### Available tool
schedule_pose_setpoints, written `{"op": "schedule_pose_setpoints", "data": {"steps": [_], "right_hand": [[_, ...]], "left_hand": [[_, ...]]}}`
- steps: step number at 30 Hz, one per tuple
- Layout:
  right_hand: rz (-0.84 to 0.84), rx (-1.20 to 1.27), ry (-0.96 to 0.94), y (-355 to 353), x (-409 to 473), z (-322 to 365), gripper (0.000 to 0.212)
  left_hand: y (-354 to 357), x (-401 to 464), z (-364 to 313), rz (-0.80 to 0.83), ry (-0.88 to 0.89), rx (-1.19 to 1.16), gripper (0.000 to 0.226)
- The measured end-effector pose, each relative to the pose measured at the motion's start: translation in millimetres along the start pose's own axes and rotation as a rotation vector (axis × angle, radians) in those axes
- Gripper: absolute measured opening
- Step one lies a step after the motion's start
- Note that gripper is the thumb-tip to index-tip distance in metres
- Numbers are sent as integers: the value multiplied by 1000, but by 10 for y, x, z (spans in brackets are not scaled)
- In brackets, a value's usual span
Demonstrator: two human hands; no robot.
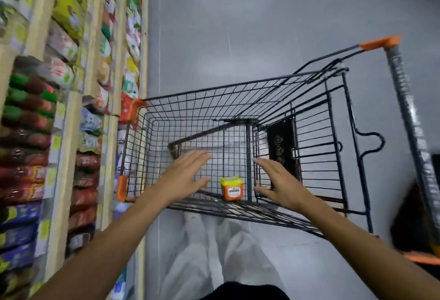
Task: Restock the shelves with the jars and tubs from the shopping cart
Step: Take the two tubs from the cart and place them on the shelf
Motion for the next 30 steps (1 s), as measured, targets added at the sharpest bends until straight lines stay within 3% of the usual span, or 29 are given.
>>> {"op": "schedule_pose_setpoints", "data": {"steps": [10, 15, 22, 30], "right_hand": [[98, -99, -24, 987, 814, -687, 105], [184, -87, -59, 1472, 1162, -927, 102], [222, -110, -58, 2093, 1466, -1279, 113], [214, -67, -16, 2354, 1652, -1344, 110]], "left_hand": [[907, 1003, 517, 173, 52, 100, 77], [1235, 1212, 695, 161, 65, 85, 72], [1552, 1264, 907, 131, 74, 0, 74], [1579, 1130, 1164, 66, 54, -72, 70]]}}
Point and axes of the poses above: each hand's wrist, its own x-axis towards the middle knuckle, its own y-axis out of the palm, z = x × y, the point moved 8 cm from there along x, towards the middle knuckle, and after that the axes turned 7 degrees about z, right-handed, at the moved point
